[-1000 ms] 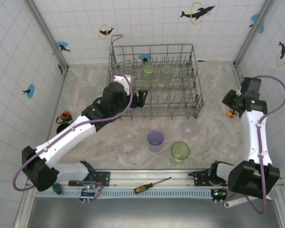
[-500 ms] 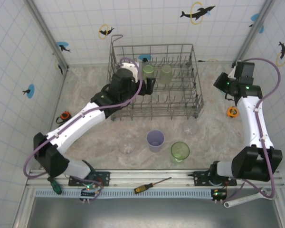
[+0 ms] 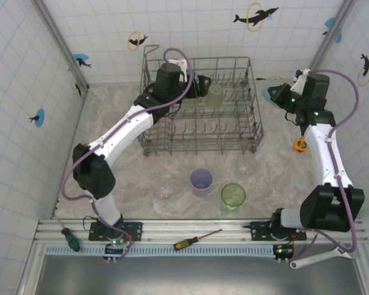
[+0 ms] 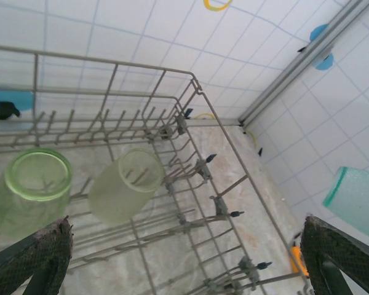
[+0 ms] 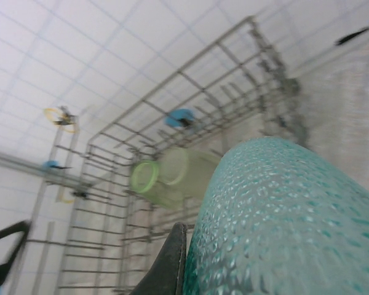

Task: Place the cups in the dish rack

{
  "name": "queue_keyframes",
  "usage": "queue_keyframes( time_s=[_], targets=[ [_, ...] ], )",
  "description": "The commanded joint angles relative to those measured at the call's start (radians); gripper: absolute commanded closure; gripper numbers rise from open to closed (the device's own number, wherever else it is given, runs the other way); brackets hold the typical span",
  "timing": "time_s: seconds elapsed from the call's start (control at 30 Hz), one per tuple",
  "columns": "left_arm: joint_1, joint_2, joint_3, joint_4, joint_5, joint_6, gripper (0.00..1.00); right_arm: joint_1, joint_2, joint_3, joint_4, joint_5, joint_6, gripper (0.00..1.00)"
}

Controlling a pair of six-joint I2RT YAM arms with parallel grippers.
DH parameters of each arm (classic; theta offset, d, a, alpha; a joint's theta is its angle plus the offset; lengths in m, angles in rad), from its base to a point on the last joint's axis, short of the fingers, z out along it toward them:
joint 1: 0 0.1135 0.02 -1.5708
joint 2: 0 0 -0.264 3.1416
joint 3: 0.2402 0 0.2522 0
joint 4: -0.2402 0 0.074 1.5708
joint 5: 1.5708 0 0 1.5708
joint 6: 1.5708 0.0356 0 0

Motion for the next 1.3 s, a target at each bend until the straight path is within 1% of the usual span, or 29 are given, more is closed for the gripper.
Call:
queue_keyframes(
  time_s=[0.0, 0.17, 0.3, 0.43, 0.7, 0.9, 1.13, 1.27],
  targets=[
    [0.036, 0.052, 0.032, 0.072, 0.145, -0.136, 0.02, 0.022, 0.018, -0.096, 0.343, -0.169, 0.181, 1.00],
    [0.078, 0.086, -0.013, 0.234, 0.276, -0.303, 0.02, 0.070, 0.043, -0.218, 0.653, -0.202, 0.334, 1.00],
    [0.104, 0.113, -0.036, 0.350, 0.373, -0.434, 0.02, 0.124, 0.088, -0.254, 0.827, -0.225, 0.409, 1.00],
    [0.108, 0.132, -0.041, 0.419, 0.433, -0.511, 0.02, 0.174, 0.138, -0.264, 0.994, -0.250, 0.470, 1.00],
    [0.108, 0.164, -0.030, 0.536, 0.507, -0.630, 0.02, 0.233, 0.227, -0.269, 1.320, -0.276, 0.581, 1.00],
    [0.108, 0.178, -0.038, 0.587, 0.544, -0.680, 0.02, 0.262, 0.310, -0.277, 1.574, -0.249, 0.710, 1.00],
    [0.108, 0.186, -0.094, 0.713, 0.581, -0.786, 0.02, 0.289, 0.427, -0.246, 1.770, -0.222, 0.833, 1.00],
    [0.107, 0.188, -0.093, 0.721, 0.589, -0.793, 0.02, 0.302, 0.488, -0.216, 1.878, -0.209, 0.882, 1.00]
  ],
)
